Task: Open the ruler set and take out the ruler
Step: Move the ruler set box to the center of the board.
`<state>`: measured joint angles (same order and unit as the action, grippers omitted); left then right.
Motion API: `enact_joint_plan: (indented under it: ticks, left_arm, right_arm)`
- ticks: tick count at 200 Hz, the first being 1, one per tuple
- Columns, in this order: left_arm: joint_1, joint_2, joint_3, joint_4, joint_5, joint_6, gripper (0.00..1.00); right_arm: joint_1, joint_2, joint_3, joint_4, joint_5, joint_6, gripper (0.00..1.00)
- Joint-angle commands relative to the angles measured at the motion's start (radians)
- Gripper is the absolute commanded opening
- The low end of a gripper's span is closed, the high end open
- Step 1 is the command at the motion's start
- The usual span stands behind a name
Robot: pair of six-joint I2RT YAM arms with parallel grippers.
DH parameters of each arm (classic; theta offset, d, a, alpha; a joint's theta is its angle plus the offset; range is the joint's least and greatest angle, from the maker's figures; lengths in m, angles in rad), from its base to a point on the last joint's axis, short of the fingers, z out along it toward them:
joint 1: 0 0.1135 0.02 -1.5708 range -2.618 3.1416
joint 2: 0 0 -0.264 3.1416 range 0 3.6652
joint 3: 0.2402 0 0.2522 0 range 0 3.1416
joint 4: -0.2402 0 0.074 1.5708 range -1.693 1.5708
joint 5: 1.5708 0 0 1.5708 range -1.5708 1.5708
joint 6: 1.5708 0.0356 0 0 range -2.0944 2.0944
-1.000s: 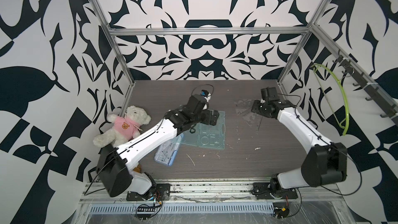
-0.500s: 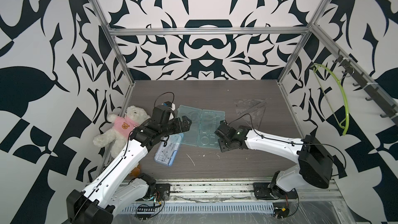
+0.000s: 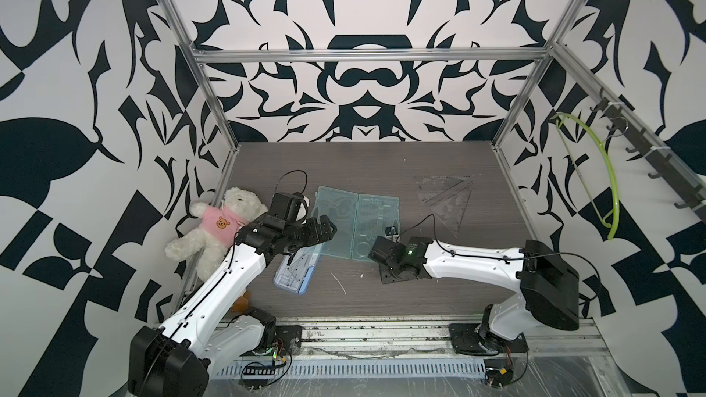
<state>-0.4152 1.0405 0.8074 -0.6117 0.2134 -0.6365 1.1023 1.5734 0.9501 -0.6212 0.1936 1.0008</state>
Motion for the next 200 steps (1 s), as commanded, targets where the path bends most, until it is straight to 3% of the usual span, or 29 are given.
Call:
enact_joint_plan:
  ticks: [1,84,200]
  left_arm:
    - [0.006,-0.028,-0.019,-0.001,0.021,-0.011,0.99]
    - [0.006,-0.079,-0.050,-0.014,0.072,-0.035,0.99]
    - [0.007,-0.046,-0.027,-0.038,0.002,-0.023,0.99]
  right_arm:
    - [0.010,0.023,0.022,0.047,0.009,0.097,0.48]
    - [-0.004,0.196,0.134,0.096,0.043,0.086,0.36]
    - [-0.193,0.441,0.377,0.146,-0.138,-0.145,0.34]
